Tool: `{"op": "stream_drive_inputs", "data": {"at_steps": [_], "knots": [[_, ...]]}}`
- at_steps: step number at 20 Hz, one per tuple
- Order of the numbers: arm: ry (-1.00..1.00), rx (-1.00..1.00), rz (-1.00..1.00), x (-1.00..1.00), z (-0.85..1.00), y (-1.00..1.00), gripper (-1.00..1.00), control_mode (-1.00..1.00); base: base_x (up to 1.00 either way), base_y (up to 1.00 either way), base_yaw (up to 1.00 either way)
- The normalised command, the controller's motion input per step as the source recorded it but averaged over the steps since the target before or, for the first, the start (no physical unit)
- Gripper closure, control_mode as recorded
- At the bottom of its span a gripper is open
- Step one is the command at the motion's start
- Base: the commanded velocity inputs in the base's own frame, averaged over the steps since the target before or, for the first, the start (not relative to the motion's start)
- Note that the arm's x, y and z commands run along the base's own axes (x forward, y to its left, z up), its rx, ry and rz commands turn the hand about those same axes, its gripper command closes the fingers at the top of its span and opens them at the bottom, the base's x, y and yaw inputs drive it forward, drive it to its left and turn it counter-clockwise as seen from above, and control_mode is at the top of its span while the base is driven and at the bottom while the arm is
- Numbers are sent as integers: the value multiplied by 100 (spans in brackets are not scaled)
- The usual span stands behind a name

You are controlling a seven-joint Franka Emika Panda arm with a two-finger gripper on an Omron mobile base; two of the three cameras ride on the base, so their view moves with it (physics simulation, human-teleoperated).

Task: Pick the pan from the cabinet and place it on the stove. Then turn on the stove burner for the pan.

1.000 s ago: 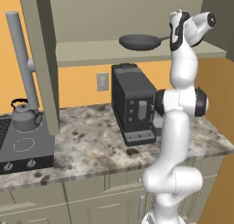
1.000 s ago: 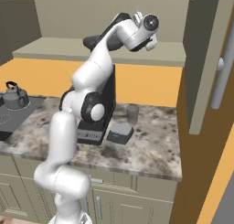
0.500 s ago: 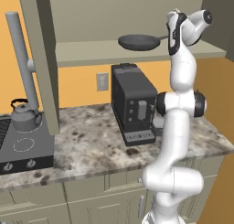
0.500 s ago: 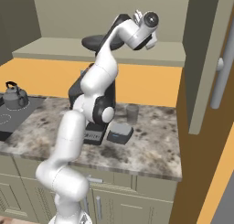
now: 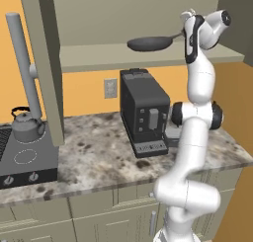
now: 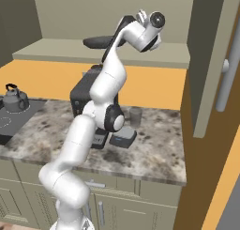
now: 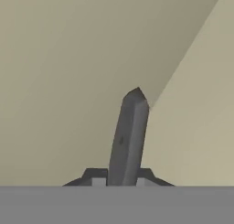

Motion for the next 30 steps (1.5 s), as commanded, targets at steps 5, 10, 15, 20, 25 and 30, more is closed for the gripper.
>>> {"op": "stream_drive_inputs", "data": {"at_steps": [5,10,15,20,25,30], "knots": [[-33,9,0,-27,-29,14,100,-100,0,0,0],[-39,1,0,-85,-68,54,100,-100,0,0,0],[-37,3,0,-97,-94,70,100,-100,0,0,0],[-28,10,0,-100,-96,79,100,-100,0,0,0],[-25,10,-2,-93,-93,100,100,-100,0,0,0],[-22,9,-4,-81,-85,100,100,-100,0,0,0]]}}
